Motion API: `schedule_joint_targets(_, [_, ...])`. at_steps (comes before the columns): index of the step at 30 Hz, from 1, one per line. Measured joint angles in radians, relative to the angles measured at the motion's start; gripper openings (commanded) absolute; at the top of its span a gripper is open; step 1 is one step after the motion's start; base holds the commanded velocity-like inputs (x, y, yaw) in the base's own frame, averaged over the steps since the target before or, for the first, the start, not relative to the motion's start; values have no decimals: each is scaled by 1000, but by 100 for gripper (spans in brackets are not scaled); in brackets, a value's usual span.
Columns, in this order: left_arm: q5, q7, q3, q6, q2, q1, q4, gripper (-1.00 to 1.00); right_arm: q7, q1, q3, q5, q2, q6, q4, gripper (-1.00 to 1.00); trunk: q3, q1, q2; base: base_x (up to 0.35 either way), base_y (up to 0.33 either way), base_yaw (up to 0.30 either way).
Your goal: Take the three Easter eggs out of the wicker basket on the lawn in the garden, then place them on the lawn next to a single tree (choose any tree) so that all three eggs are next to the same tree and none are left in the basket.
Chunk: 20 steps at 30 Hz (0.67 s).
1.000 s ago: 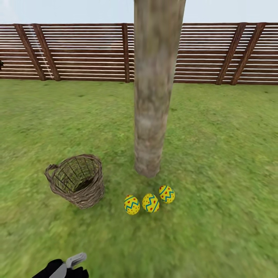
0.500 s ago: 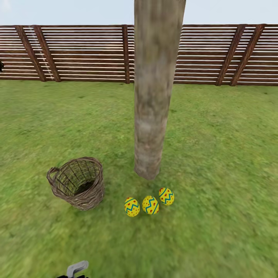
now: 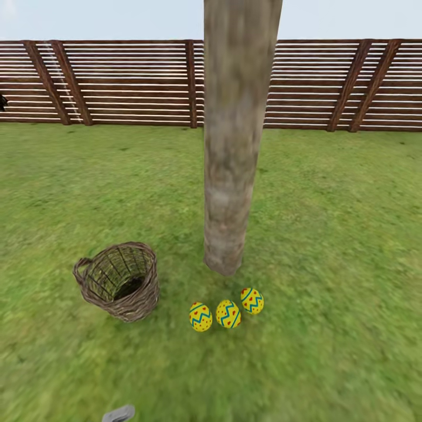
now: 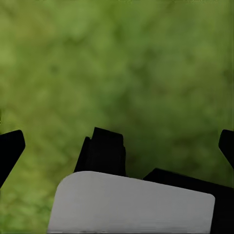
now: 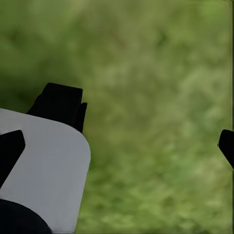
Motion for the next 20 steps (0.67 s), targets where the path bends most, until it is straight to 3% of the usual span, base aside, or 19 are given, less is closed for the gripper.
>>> schedule_joint_targets(17, [1,7,1,-2,-3,7,56,100,0,3,0,0,-1,1,2,100,3,-4,7,0,0,0])
schedule_joint_targets(20, [3,11,2,-4,1,7,102,100,0,3,0,0,-1,1,2,100,3,-4,7,0,0,0])
